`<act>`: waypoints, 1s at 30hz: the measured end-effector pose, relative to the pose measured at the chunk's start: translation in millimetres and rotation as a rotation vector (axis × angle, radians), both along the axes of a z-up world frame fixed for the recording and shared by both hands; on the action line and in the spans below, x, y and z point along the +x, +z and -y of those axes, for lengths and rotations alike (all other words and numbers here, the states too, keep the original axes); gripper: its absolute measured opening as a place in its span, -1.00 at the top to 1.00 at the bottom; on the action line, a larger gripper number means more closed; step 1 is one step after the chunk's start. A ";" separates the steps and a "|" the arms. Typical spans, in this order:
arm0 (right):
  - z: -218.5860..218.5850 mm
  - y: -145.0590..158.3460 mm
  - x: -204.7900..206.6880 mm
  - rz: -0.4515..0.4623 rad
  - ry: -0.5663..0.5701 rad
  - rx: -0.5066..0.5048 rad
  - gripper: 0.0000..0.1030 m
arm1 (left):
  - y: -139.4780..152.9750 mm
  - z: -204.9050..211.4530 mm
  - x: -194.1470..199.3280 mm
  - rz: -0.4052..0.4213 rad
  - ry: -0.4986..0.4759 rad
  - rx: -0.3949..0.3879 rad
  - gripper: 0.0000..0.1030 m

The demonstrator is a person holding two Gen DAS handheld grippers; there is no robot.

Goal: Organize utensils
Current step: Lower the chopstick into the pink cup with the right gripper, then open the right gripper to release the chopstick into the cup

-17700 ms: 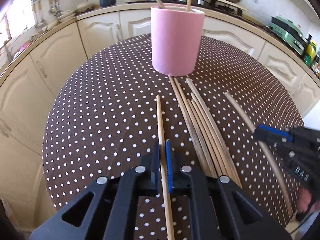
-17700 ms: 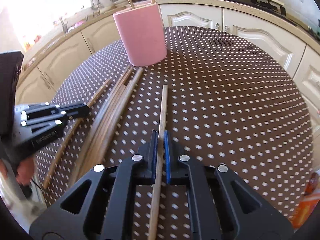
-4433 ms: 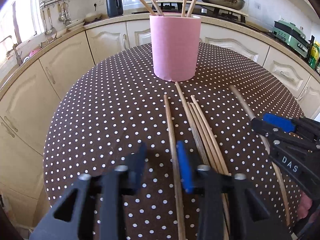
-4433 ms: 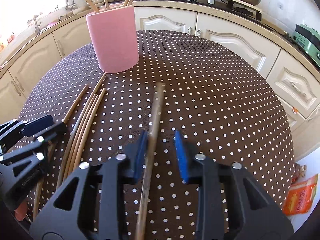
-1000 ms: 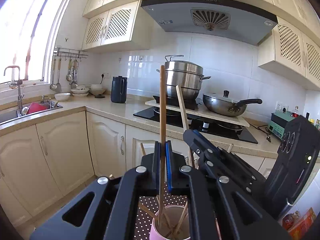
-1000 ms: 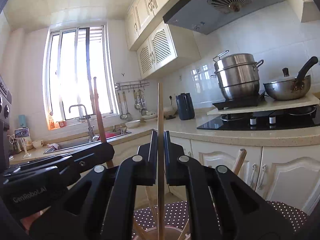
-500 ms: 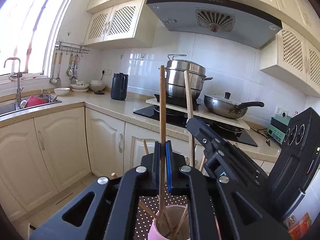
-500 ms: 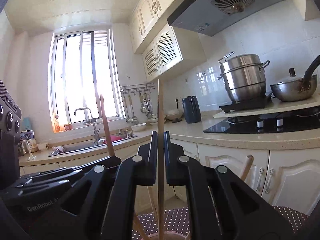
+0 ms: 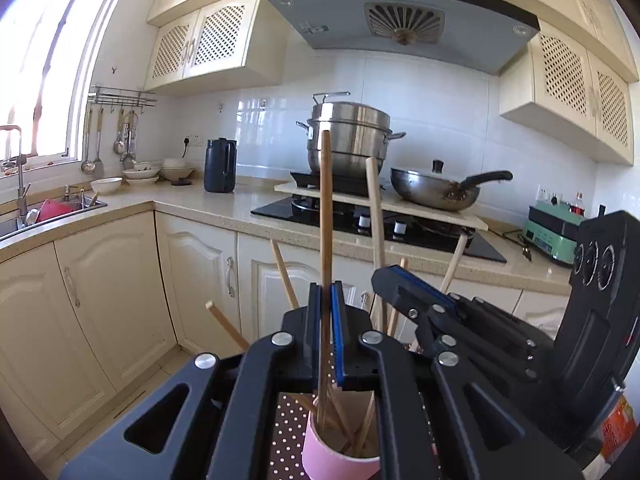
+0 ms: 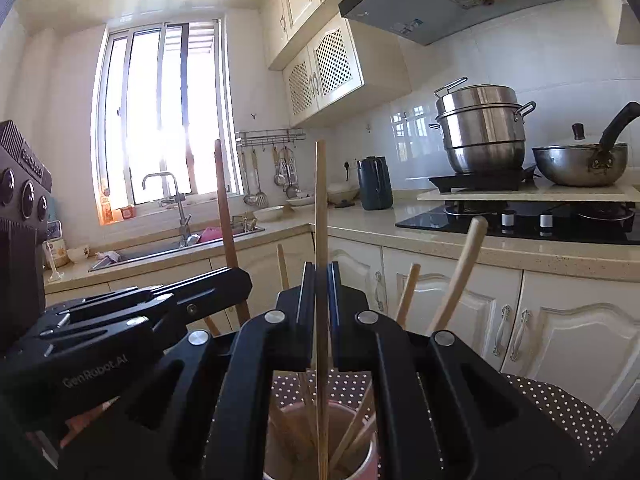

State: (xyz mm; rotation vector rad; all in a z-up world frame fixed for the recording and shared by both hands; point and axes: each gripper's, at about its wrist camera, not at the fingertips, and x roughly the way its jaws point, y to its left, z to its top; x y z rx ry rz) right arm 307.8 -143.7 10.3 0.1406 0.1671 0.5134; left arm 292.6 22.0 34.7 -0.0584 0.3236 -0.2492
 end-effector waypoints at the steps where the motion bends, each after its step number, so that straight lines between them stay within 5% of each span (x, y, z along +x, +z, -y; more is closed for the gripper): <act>1: 1.7 -2.5 -1.3 -0.015 -0.003 -0.002 0.86 | -2.7 0.0 -0.3 -0.006 -0.007 0.003 0.86; 5: 4.9 -7.8 -7.1 -0.044 -0.015 -0.026 0.86 | -10.4 -0.5 -1.3 -0.011 0.023 0.031 0.82; 8: 6.2 -10.8 -14.3 -0.060 -0.025 -0.055 0.86 | -13.6 -1.7 -2.3 -0.017 0.032 0.036 0.44; 13: 9.4 -15.7 -21.5 -0.107 -0.041 -0.078 0.85 | -14.5 -3.8 -11.4 -0.015 0.049 0.043 0.36; 15: 10.7 -17.1 -25.0 -0.124 -0.055 -0.087 0.72 | -15.7 -3.7 -15.0 -0.017 0.057 0.045 0.25; 17: 13.0 -17.6 -30.1 -0.130 -0.067 -0.092 -0.05 | -17.5 -3.7 -19.4 -0.025 0.064 0.047 0.23; 18: 16.5 -17.8 -35.6 -0.114 -0.091 -0.085 -0.15 | -18.0 -4.6 -21.6 -0.024 0.082 0.047 0.17; 30: 32.5 -9.1 -79.2 -0.096 -0.110 -0.079 -0.38 | -15.0 -11.1 -54.6 -0.037 0.081 0.011 -0.03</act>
